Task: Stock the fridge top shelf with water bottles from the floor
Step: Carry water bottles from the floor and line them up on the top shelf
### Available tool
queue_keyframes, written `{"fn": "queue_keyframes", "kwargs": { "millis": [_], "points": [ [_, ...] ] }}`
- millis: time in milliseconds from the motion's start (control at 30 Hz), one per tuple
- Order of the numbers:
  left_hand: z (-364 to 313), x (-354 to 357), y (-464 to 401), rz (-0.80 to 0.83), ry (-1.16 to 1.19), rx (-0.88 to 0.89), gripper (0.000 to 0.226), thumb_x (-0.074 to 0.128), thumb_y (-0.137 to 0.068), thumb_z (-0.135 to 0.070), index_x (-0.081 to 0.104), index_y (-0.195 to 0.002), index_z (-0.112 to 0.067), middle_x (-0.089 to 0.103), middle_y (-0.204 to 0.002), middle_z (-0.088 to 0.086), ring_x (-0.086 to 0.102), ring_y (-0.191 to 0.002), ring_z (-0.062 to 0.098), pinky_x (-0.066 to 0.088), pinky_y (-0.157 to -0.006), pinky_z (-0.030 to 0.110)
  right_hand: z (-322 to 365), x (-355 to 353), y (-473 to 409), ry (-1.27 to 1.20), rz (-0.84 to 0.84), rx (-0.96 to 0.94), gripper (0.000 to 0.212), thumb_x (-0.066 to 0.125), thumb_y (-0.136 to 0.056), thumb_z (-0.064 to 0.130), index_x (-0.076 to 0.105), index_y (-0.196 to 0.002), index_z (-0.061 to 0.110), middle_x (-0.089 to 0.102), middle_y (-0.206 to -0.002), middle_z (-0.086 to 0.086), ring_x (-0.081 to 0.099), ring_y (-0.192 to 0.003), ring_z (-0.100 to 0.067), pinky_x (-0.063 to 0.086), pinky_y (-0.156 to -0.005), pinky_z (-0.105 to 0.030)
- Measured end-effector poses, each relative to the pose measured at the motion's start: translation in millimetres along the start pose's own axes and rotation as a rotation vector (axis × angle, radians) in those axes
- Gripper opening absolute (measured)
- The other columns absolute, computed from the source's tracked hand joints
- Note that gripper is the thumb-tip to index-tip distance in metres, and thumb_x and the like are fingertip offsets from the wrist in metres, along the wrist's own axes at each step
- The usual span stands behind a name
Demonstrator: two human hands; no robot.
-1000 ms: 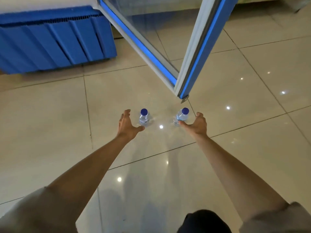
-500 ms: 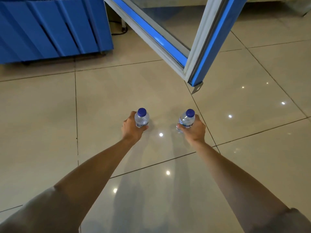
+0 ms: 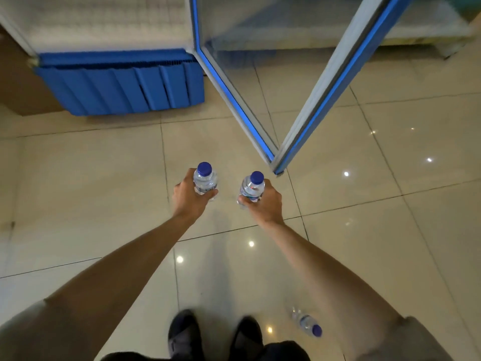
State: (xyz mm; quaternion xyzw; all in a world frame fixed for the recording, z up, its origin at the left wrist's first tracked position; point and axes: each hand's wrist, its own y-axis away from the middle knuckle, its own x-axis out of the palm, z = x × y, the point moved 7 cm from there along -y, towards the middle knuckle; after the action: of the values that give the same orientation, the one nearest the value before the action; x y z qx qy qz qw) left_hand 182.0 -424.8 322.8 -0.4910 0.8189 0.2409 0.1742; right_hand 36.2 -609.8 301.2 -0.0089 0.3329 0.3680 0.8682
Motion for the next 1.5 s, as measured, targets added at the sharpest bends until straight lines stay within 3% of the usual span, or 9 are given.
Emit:
{"fn": "queue_keyframes", "kwargs": {
  "millis": [333,500,633,700,767,900,1067,1267,1500],
  "points": [
    [-243.5,-267.5,53.4,-0.143,-0.007,0.071,0.054,0.085,-0.067,-0.03,0.057,-0.112,-0.023,0.066,-0.095,-0.01,0.063,-0.091,0.018,0.049,-0.077,0.033,329.8,-106.4,76.6,-0.061,0.026,-0.178,0.05,0.084,-0.067,0.036,0.061,-0.108,0.022,0.069,-0.098,0.006,0.066,-0.093,-0.014,0.057,-0.083,-0.038],
    [-331.8,-377.6,56.7,-0.196,-0.004,0.139,0.046,0.084,-0.07,-0.03,0.053,-0.104,-0.029,0.063,-0.093,-0.013,0.06,-0.09,0.015,0.044,-0.073,0.03,471.6,-147.0,95.0,-0.091,0.022,-0.288,0.046,0.085,-0.066,0.033,0.061,-0.105,0.026,0.068,-0.094,0.011,0.065,-0.088,-0.008,0.048,-0.073,-0.018],
    [-388.2,-451.0,58.0,-0.244,0.036,0.176,0.047,0.084,-0.07,-0.036,0.054,-0.105,-0.032,0.062,-0.089,-0.017,0.06,-0.088,0.012,0.047,-0.076,0.032,565.5,-172.8,93.0,-0.114,0.011,-0.392,0.043,0.084,-0.067,0.037,0.06,-0.102,0.029,0.07,-0.095,0.012,0.066,-0.09,-0.01,0.05,-0.073,-0.023],
    [-418.4,-481.7,56.8,-0.259,0.068,0.219,0.045,0.084,-0.07,-0.035,0.053,-0.103,-0.033,0.062,-0.088,-0.02,0.06,-0.084,0.006,0.046,-0.074,0.026,611.4,-184.9,90.7,-0.128,0.005,-0.456,0.044,0.086,-0.071,0.032,0.057,-0.104,0.03,0.069,-0.098,0.01,0.065,-0.091,-0.008,0.044,-0.069,-0.01],
    [-444.5,-508.8,51.0,-0.283,0.095,0.255,0.044,0.084,-0.071,-0.033,0.053,-0.102,-0.034,0.061,-0.086,-0.022,0.06,-0.083,0.002,0.044,-0.069,0.021,652.4,-195.6,85.1,-0.149,-0.007,-0.512,0.048,0.085,-0.074,0.034,0.056,-0.112,0.03,0.069,-0.101,0.011,0.064,-0.091,-0.006,0.044,-0.071,-0.007],
    [-491.7,-557.7,25.1,-0.358,0.091,0.322,0.044,0.082,-0.072,-0.041,0.053,-0.105,-0.036,0.062,-0.09,-0.021,0.061,-0.085,0.003,0.049,-0.074,0.025,722.0,-210.9,54.9,-0.185,-0.047,-0.569,0.059,0.086,-0.074,0.036,0.049,-0.12,0.027,0.068,-0.107,0.009,0.065,-0.095,-0.011,0.049,-0.078,-0.026],
    [-549.9,-607.4,-37.0,-0.421,0.111,0.383,0.056,0.079,-0.073,-0.044,0.053,-0.119,-0.027,0.063,-0.107,-0.011,0.063,-0.095,0.013,0.052,-0.086,0.034,803.3,-229.8,-8.3,-0.249,-0.116,-0.604,0.062,0.087,-0.072,0.036,0.042,-0.113,0.031,0.064,-0.104,0.009,0.066,-0.093,-0.015,0.051,-0.077,-0.029],
    [-612.9,-652.7,-132.2,-0.497,0.093,0.453,0.055,0.079,-0.069,-0.052,0.058,-0.113,-0.028,0.068,-0.102,-0.009,0.065,-0.089,0.01,0.055,-0.084,0.04,888.7,-249.8,-102.7,-0.287,-0.163,-0.693,0.059,0.086,-0.074,0.034,0.045,-0.116,0.026,0.065,-0.106,0.005,0.064,-0.093,-0.016,0.052,-0.078,-0.031],
    [-661.1,-671.0,-227.7,-0.52,0.036,0.499,0.059,0.078,-0.067,-0.058,0.06,-0.114,-0.026,0.07,-0.099,-0.011,0.064,-0.084,0.003,0.055,-0.077,0.031,959.6,-257.2,-193.3,-0.244,-0.204,-0.729,0.06,0.083,-0.077,0.033,0.047,-0.124,0.022,0.064,-0.107,0.003,0.06,-0.095,-0.015,0.045,-0.078,-0.027]
  ]
}}
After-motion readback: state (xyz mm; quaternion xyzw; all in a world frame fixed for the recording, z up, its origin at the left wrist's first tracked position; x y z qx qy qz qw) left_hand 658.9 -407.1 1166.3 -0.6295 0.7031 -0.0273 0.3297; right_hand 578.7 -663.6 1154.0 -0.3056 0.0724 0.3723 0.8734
